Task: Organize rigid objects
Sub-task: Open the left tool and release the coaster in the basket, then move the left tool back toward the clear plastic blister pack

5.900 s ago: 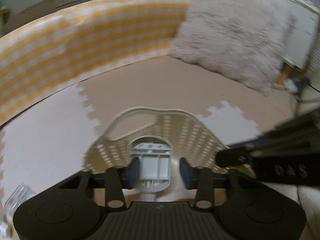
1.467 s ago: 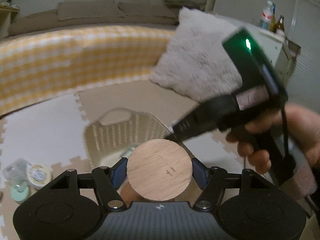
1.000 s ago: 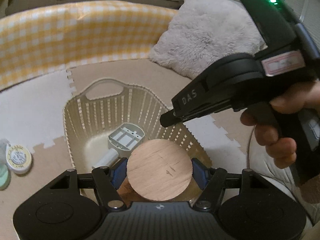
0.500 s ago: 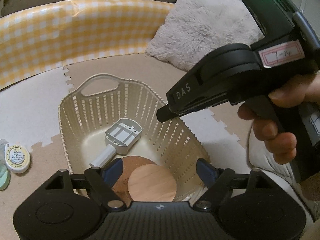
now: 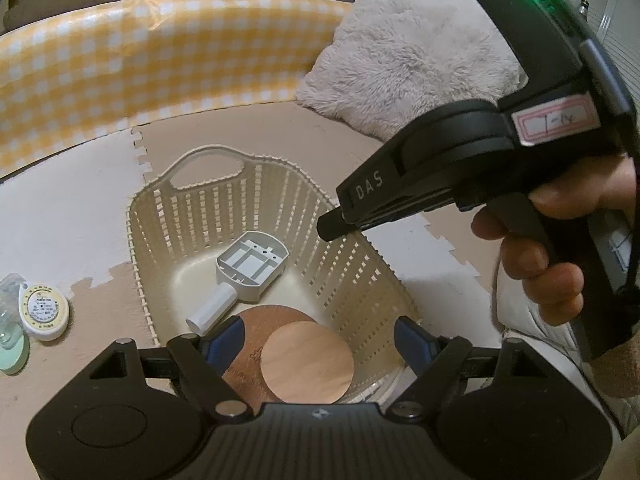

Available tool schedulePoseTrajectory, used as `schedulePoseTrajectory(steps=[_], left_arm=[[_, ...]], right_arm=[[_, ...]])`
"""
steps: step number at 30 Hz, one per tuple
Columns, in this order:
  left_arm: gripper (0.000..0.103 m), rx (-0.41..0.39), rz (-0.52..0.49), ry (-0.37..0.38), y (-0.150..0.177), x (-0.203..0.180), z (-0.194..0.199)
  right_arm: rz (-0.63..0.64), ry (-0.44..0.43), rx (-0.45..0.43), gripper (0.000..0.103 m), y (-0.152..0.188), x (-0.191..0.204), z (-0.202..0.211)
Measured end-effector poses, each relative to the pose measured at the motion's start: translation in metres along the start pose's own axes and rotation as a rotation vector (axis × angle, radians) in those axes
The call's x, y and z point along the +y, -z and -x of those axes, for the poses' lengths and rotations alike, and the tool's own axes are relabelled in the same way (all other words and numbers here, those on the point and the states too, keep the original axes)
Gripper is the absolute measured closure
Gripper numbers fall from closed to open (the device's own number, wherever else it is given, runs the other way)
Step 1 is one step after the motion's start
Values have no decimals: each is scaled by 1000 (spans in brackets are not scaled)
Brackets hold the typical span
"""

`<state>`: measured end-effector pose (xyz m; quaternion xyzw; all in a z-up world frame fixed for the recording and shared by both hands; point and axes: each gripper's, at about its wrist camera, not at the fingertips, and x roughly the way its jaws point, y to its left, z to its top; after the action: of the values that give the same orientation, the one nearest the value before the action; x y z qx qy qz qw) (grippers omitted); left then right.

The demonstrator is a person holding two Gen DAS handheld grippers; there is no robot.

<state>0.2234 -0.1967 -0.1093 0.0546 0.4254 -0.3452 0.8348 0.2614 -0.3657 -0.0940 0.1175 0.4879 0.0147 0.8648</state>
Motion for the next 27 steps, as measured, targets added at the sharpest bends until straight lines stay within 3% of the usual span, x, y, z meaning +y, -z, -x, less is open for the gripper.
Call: schedulePoseTrajectory(steps=[18,27], left_arm=[[10,-43,-32,-32,-18,2,52],[2,-150,45,-108,-35,32,94]], right_arm=[[-2,-4,2,97,0,0,0],[-3,-4,2,97,-1,0,0]])
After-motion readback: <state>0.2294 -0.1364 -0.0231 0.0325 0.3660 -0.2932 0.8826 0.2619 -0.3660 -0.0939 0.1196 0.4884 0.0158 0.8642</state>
